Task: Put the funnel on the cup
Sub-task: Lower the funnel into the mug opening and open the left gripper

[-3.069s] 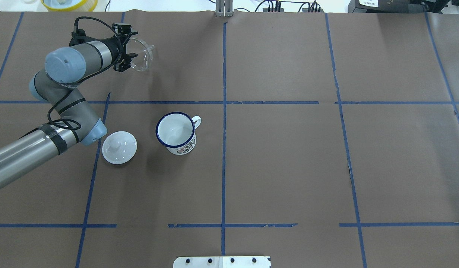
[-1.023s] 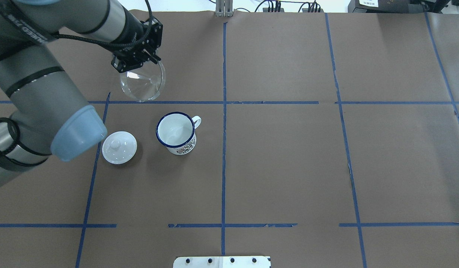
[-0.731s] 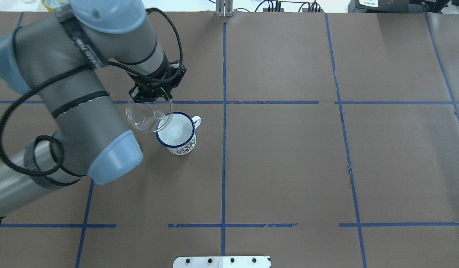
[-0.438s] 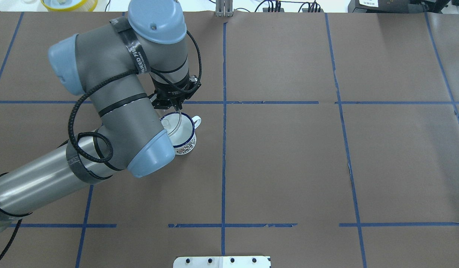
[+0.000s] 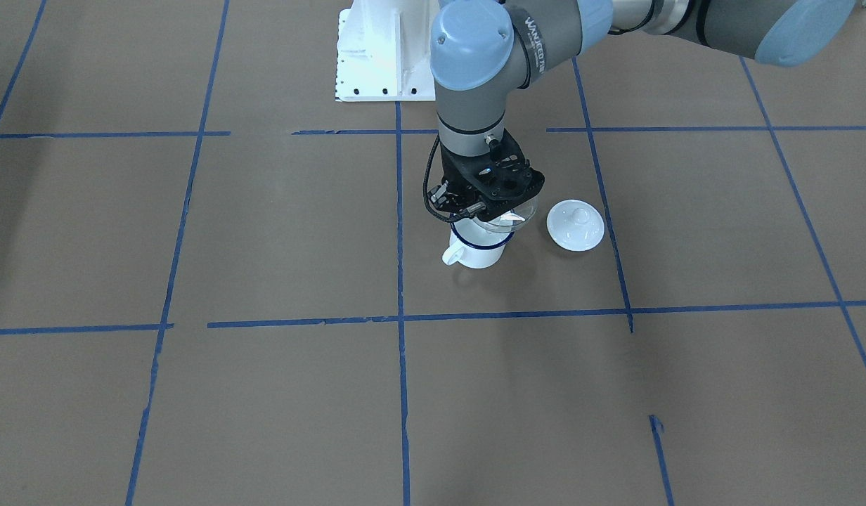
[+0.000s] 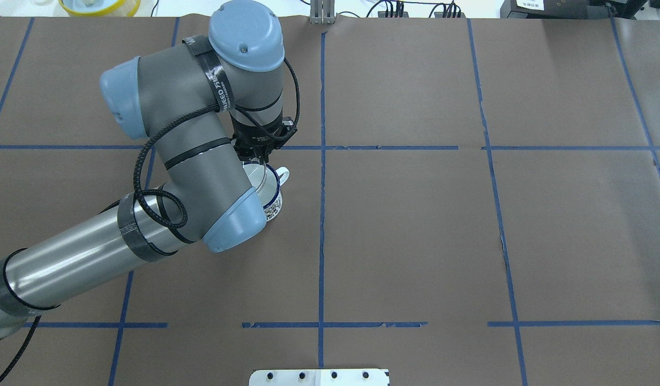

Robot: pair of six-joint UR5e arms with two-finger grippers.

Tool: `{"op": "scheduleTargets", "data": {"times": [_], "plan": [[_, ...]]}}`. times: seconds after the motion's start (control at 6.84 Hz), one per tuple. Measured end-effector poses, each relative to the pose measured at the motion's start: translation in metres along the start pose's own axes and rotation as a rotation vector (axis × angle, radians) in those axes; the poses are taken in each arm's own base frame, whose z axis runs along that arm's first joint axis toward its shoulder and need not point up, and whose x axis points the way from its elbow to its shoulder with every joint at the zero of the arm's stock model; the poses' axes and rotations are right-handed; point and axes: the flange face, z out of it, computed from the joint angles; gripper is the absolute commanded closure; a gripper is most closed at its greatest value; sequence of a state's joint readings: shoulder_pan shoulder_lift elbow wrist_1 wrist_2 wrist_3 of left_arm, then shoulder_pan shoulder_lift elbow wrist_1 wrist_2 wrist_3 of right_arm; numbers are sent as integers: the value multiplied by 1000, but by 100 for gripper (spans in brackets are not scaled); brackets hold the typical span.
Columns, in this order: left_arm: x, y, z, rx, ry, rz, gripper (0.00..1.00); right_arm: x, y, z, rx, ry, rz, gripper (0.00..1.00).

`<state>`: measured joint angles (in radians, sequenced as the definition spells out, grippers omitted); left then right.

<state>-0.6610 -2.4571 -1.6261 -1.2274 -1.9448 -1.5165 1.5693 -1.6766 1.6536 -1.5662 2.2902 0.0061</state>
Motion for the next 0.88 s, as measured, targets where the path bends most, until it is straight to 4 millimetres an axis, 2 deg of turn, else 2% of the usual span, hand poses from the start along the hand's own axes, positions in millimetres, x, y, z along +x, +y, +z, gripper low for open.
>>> {"op": "scheduleTargets", "data": {"times": [0.29,0.44,0.58,0.73,0.88], "plan": [[14,-6,23,-2,-3,5,100,0,0,0,0,0,0,0],[15,-6,28,-3,-6,7,100,0,0,0,0,0,0,0],[15,-6,30,-4,-7,9,79,0,0,0,0,0,0,0],[15,-6,30,-4,-8,13,1,0,0,0,0,0,0,0],[14,-6,31,-4,-7,15,0,0,0,0,0,0,0,0]]}}
